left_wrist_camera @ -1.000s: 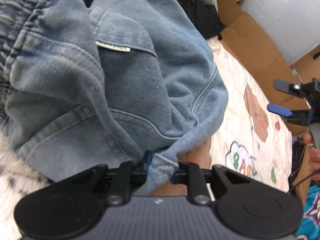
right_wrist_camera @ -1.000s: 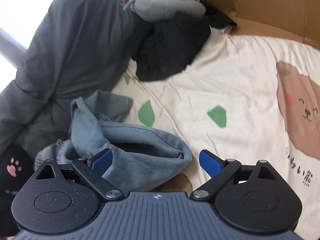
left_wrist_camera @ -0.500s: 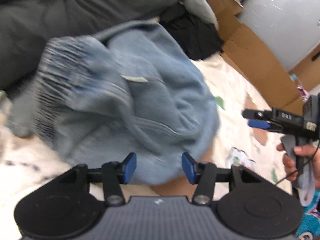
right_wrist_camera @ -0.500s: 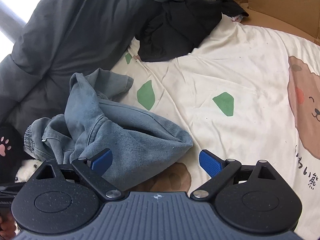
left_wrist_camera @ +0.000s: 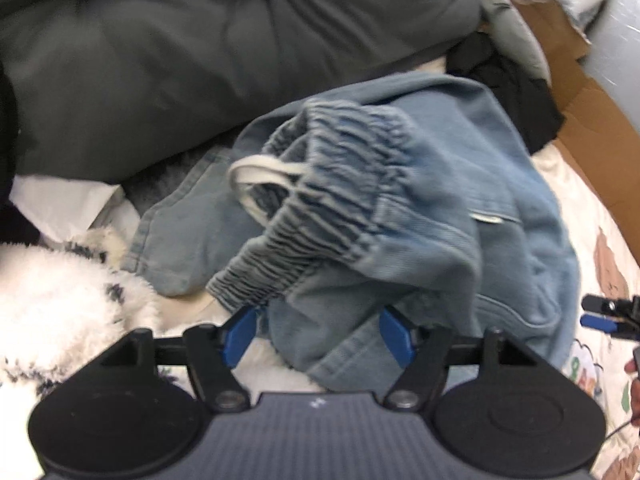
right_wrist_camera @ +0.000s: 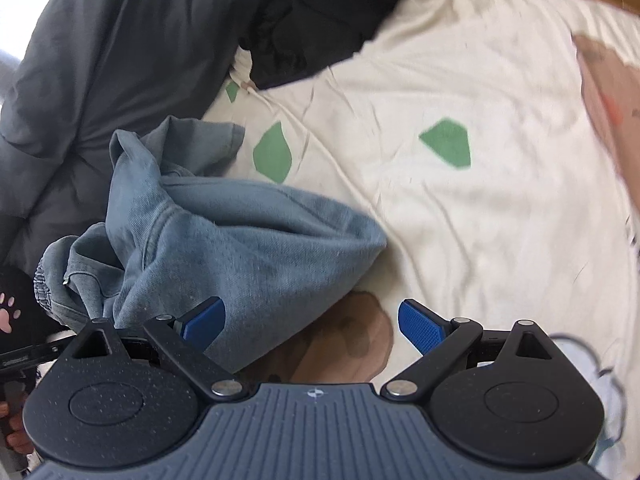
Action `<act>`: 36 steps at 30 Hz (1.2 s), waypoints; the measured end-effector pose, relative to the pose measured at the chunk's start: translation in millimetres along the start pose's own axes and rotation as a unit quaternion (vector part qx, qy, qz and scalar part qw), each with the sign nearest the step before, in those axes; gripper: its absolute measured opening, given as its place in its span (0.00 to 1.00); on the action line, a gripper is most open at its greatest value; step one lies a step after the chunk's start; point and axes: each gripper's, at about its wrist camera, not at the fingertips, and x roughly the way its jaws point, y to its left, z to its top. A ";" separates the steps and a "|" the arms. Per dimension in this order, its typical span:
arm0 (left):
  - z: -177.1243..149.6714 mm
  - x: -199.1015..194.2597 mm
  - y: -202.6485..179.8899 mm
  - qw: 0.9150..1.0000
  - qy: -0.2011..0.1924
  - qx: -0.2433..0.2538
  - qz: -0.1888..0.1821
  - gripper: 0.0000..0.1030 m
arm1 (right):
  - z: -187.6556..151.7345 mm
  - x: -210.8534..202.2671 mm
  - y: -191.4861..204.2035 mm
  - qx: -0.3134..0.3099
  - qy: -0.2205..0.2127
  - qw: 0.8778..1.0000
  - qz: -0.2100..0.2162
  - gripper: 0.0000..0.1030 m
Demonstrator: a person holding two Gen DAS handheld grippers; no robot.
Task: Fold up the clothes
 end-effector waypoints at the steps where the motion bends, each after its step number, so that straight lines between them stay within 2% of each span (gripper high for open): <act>1: 1.2 2.3 2.8 1.000 0.002 -0.003 0.002 0.69 | -1.8 2.6 -0.3 0.005 0.001 1.000 0.005 0.94; 3: 3.3 8.6 7.9 1.000 0.006 -0.008 0.008 0.71 | -4.3 7.5 -0.6 0.015 0.003 1.000 0.010 0.94; 5: 4.9 21.5 10.8 1.000 0.016 -0.015 0.012 0.78 | -6.1 13.7 -0.8 0.027 0.005 0.999 0.018 0.94; 7: 5.9 33.7 16.5 0.999 0.024 -0.031 0.018 0.79 | -7.2 20.8 -1.4 0.039 0.008 0.999 0.025 0.94; 10: 9.1 49.3 28.0 0.997 0.034 -0.071 0.000 0.80 | -7.7 32.2 -2.5 0.056 0.011 0.998 0.035 0.94; 14: 10.4 64.9 36.0 0.996 0.035 -0.080 -0.009 0.92 | -8.3 44.0 -4.1 0.067 0.006 0.997 0.035 0.93; 21: 5.3 77.9 52.5 0.992 0.032 -0.116 -0.029 1.00 | -7.8 55.1 -8.1 0.103 -0.007 0.993 0.055 0.93; 26: 7.3 89.3 60.6 0.989 0.023 -0.137 -0.043 1.00 | 0.9 62.1 -7.2 0.123 -0.023 0.989 0.077 0.85; 29: 6.2 89.0 64.1 0.988 0.015 -0.147 -0.048 1.00 | 4.9 68.6 -6.4 0.140 -0.032 0.986 0.090 0.85; 32: 3.6 81.4 64.4 0.988 -0.001 -0.149 -0.050 0.92 | 7.9 77.6 -9.5 0.166 -0.038 0.980 0.107 0.82; 33: 2.4 77.7 64.2 0.988 -0.007 -0.147 -0.051 0.87 | 9.2 79.2 -10.5 0.172 -0.041 0.978 0.113 0.78; 34: 1.3 73.8 64.1 0.988 -0.013 -0.145 -0.053 0.84 | 11.0 80.0 -11.2 0.177 -0.042 0.976 0.119 0.69; 36: -0.5 65.6 64.5 0.987 -0.022 -0.146 -0.058 0.71 | 15.8 77.3 -11.7 0.175 -0.043 0.976 0.121 0.54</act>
